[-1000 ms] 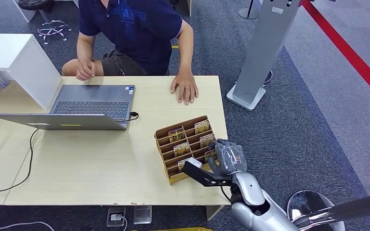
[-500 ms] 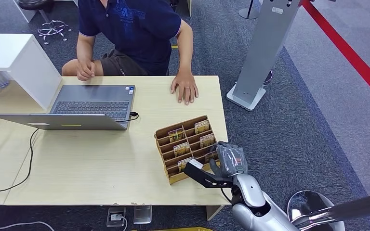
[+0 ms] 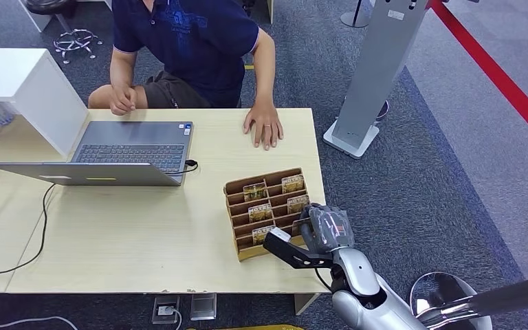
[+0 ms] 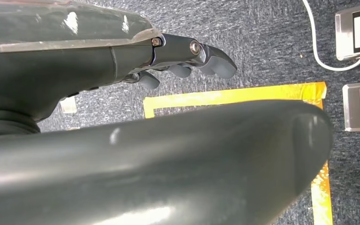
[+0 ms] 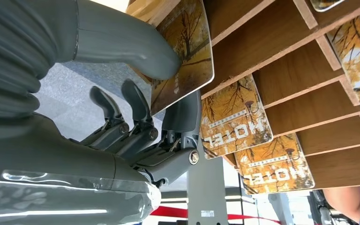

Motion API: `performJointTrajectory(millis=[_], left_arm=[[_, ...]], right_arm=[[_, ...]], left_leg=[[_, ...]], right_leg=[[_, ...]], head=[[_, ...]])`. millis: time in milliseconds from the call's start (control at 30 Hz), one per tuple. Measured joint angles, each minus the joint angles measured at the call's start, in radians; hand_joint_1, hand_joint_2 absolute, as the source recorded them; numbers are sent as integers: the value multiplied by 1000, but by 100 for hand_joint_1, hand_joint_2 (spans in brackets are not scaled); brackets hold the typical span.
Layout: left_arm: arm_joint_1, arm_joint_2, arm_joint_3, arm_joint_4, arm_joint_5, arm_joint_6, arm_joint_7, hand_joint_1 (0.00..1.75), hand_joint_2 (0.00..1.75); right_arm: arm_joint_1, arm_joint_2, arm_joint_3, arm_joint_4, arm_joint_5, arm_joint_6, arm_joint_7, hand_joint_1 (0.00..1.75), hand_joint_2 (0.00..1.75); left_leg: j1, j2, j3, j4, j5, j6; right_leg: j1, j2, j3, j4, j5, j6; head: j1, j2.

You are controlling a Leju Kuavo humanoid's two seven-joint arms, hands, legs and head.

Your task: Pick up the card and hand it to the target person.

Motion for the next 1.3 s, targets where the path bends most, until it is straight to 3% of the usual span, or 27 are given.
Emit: performJointTrajectory(millis=[67,233,700,1300], left_arm=[[0,0,-3,0,0,0,0,0,0],[0,0,-9,0,2,0,0,0,0],[0,1,-27,0,13,3,-5,0,0],[0,2,-37,0,45,5,-9,0,0]], right_arm=[[0,0,0,1,0,-2,0,161,175],[1,-1,-1,2,-1,-3,-3,143,175],[6,-3,-2,-1,3,-23,-5,143,175],[27,-28,-19,-235,42,-13,20,143,175]], left_leg=[[0,0,0,0,0,0],[0,0,0,0,0,0],[0,0,0,0,0,0],[0,0,0,0,0,0]], right_leg=[[0,0,0,0,0,0],[0,0,0,0,0,0],[0,0,0,0,0,0],[0,0,0,0,0,0]], head=[[0,0],[0,0],[0,0],[0,0]])
